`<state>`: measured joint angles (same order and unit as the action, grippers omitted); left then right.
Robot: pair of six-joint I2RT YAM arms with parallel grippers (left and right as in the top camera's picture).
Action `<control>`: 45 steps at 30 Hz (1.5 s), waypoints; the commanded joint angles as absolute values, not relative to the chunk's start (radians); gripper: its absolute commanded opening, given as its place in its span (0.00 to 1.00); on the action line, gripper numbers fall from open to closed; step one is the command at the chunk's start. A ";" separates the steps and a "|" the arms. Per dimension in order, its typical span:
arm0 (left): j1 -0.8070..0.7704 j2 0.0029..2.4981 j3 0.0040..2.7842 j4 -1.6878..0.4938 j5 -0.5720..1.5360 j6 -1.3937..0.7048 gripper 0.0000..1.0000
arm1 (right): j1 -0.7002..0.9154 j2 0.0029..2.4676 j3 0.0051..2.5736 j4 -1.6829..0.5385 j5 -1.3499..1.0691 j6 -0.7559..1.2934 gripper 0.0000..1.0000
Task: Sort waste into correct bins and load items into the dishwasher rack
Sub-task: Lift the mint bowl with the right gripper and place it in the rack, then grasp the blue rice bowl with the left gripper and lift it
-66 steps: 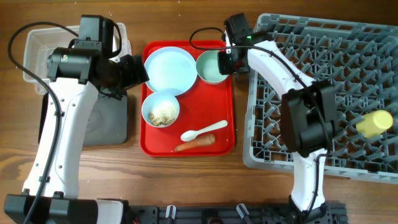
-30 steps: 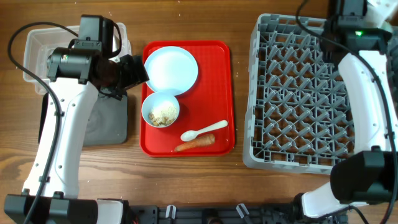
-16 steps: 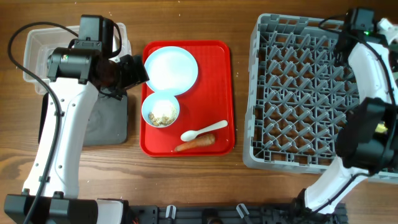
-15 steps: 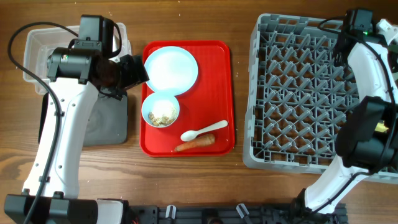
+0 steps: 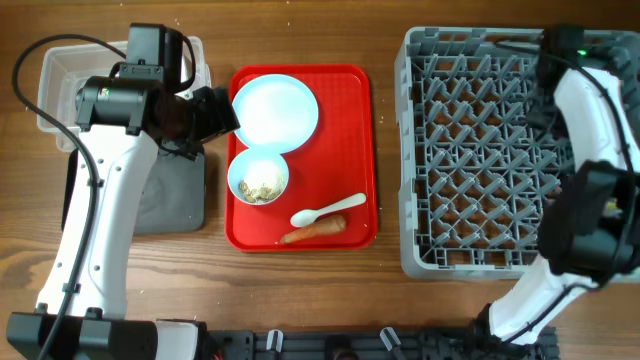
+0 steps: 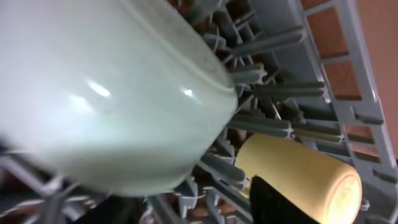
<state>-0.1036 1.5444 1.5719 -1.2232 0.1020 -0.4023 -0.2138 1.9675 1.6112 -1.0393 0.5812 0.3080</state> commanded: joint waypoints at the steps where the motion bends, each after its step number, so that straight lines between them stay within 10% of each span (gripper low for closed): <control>1: -0.103 1.531 1.575 -1.221 0.107 -0.405 0.85 | -0.202 1.758 1.617 -1.024 0.324 0.144 1.00; 5: -0.148 1.549 1.575 -1.215 0.107 -0.405 0.85 | -0.157 1.653 1.616 -1.086 -0.445 -0.050 0.98; 12: -0.420 1.929 1.575 -1.212 0.080 -0.474 0.85 | -0.025 1.653 1.615 -1.196 -0.233 0.036 0.99; 25: -0.461 2.109 1.574 -1.039 0.017 -0.533 0.68 | -0.025 1.653 1.615 -1.195 -0.233 0.036 0.99; 31: -0.480 2.115 1.575 -1.055 0.017 -0.533 0.04 | -0.025 1.653 1.615 -1.203 -0.232 0.036 0.99; 45: -0.225 1.738 1.575 -1.279 0.064 -0.452 0.04 | -0.025 1.653 1.615 -1.212 -0.225 0.002 0.99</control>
<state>-0.3401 1.7966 1.5726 -1.2655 0.0048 -0.5323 -0.0261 1.6527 1.6104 -1.2152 -0.2379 0.0208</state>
